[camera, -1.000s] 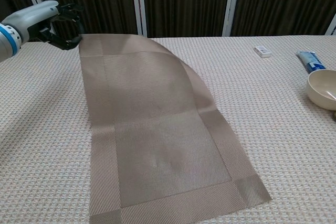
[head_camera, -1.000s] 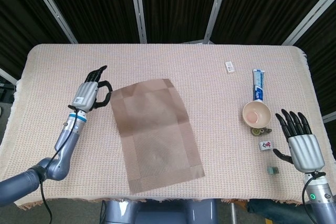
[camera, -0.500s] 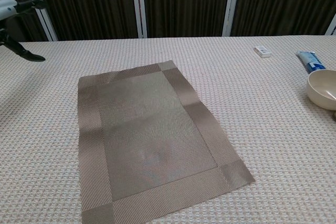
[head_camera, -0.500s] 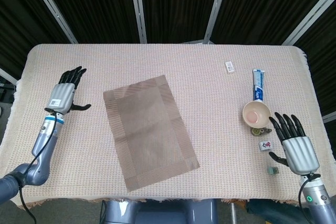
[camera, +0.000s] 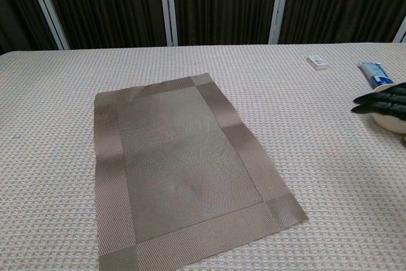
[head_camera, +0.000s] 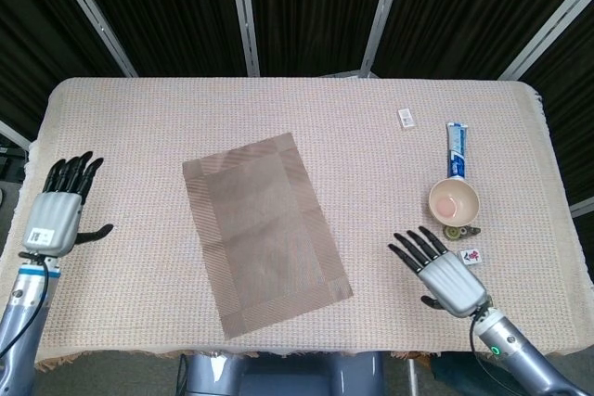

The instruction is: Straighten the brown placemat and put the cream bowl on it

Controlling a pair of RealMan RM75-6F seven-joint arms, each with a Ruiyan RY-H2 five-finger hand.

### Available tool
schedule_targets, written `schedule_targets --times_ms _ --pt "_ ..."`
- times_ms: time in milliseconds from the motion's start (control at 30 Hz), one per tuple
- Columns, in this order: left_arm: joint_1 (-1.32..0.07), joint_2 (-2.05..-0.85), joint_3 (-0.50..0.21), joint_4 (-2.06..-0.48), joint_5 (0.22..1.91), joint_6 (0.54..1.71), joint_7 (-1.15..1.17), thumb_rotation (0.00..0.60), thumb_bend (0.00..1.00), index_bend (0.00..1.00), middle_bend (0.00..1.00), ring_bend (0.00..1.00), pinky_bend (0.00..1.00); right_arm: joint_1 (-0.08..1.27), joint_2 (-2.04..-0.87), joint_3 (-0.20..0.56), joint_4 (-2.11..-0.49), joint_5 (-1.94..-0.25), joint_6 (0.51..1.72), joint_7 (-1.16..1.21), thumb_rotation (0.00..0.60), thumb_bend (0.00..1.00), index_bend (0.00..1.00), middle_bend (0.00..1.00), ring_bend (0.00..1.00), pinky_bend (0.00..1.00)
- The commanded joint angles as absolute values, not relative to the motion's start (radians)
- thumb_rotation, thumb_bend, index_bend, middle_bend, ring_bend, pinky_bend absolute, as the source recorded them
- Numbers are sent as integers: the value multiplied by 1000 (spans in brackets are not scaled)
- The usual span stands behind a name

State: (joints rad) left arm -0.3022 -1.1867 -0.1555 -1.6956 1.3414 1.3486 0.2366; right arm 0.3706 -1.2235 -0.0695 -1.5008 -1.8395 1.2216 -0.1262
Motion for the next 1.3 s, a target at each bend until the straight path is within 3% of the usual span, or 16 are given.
schedule_targets --times_ms 33,467,833,1300 --pt "-245 -1158 -112 -1763 1371 1414 238 600 0 0 0 0 0 469 -1255 -81 -1557 -1878 1088 -143 600 0 49 0 0 0" --pt "-203 -1170 -77 -1737 1393 1445 203 600 0 0 0 0 0 557 -1419 -31 -1522 -1802 902 -239 600 0 62 0 0 0" --pt "-207 -1175 -75 -1721 1396 1425 179 600 0 0 0 0 0 584 -1498 18 -1475 -1745 879 -311 600 0 84 0 0 0" --pt "-209 -1172 -72 -1710 1397 1408 159 600 0 0 0 0 0 595 -1563 7 -1431 -1715 881 -351 600 0 84 0 0 0"
